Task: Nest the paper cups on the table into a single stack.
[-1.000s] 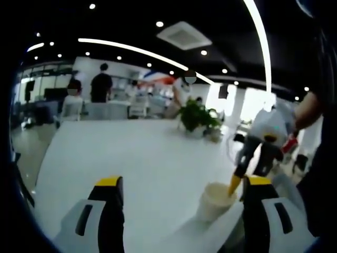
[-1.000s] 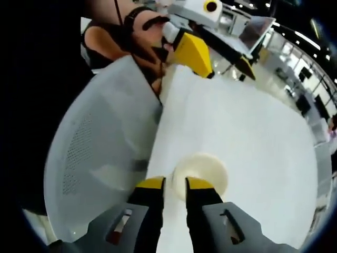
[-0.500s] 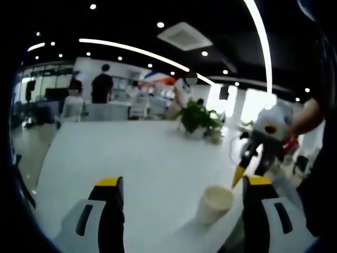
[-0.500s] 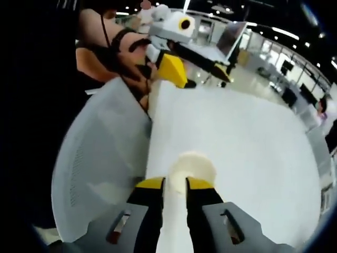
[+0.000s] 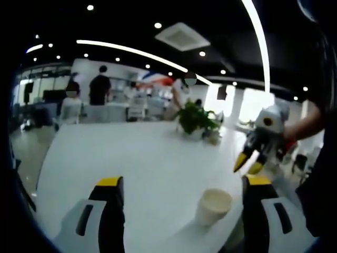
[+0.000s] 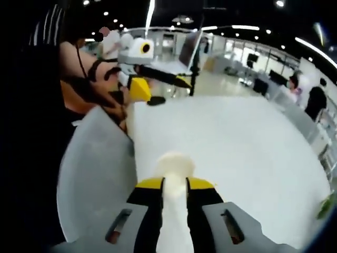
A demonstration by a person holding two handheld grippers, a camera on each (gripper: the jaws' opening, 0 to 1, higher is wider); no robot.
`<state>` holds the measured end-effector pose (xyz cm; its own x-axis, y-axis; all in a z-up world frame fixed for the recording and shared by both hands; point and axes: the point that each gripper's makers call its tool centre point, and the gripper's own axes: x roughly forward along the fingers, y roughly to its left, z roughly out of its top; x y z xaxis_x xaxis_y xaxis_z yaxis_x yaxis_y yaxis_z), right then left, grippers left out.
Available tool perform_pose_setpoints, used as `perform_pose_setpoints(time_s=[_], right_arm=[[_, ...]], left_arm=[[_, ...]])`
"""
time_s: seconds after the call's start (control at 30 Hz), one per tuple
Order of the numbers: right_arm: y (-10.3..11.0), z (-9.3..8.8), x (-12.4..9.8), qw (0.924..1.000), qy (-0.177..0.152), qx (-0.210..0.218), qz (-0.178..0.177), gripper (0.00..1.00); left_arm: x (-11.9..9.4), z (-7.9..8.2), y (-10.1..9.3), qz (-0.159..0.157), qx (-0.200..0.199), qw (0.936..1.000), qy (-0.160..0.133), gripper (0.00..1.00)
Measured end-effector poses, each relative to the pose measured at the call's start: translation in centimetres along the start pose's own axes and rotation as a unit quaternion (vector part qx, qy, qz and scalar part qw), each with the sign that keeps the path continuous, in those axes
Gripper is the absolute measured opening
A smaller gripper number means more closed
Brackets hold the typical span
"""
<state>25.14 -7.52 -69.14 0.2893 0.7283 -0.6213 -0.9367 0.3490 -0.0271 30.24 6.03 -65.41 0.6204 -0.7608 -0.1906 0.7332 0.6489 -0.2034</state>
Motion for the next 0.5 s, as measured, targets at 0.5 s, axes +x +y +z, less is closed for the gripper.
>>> perform_pose_setpoints(time_s=[0.5], right_arm=[[-0.9, 0.3, -1.9, 0.9945, -0.057, 0.065, -0.059, 0.16]], left_arm=[[-0.1, -0.5, -0.2, -0.006, 0.0, 1.0, 0.003, 0.91]])
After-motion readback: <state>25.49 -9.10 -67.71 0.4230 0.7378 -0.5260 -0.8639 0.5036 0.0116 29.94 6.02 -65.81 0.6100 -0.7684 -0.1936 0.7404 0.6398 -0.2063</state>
